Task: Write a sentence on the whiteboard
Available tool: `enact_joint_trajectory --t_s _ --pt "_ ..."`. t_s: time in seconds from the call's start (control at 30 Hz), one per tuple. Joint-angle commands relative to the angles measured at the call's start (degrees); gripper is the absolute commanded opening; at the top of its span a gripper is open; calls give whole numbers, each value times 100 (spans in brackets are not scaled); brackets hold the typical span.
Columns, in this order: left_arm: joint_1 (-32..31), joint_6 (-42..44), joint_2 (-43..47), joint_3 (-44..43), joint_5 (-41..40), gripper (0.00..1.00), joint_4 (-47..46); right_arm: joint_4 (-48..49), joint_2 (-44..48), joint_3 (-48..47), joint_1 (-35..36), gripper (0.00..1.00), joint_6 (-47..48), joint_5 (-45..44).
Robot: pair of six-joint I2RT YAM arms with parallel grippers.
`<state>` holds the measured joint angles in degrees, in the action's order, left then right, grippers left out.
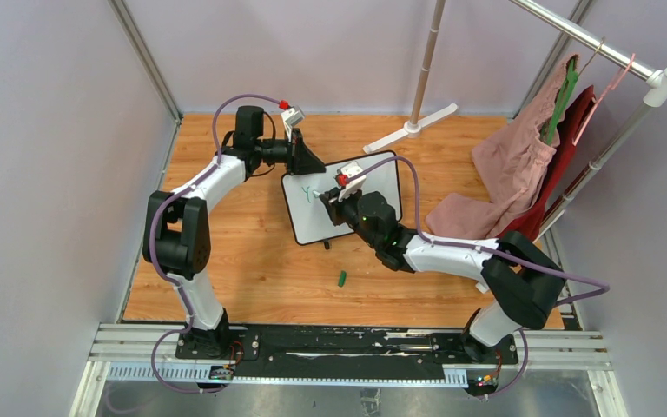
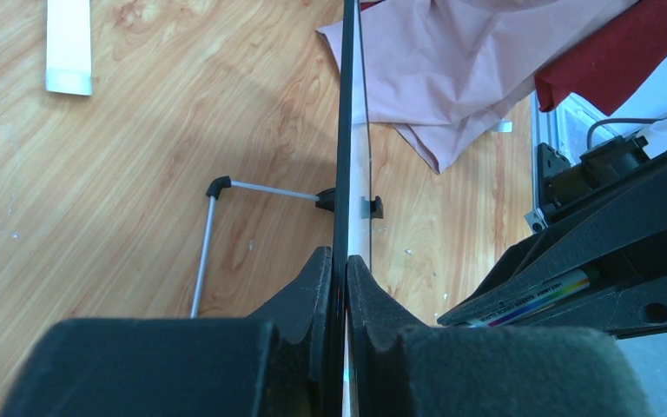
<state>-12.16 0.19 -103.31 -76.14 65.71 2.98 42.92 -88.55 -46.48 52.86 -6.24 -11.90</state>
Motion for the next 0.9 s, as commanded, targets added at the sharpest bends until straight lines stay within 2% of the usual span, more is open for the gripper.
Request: enact_joint_trajectory --t_s 0.0,0.27,0.87 --pt "-23 17 144 151 -135 0 185 -29 143 10 -21 0 -3 -148" --pt "-23 21 144 136 -139 0 194 -108 761 176 -66 0 170 -355" --pt "-23 25 156 163 -152 0 194 -81 438 56 -188 0 81 -165"
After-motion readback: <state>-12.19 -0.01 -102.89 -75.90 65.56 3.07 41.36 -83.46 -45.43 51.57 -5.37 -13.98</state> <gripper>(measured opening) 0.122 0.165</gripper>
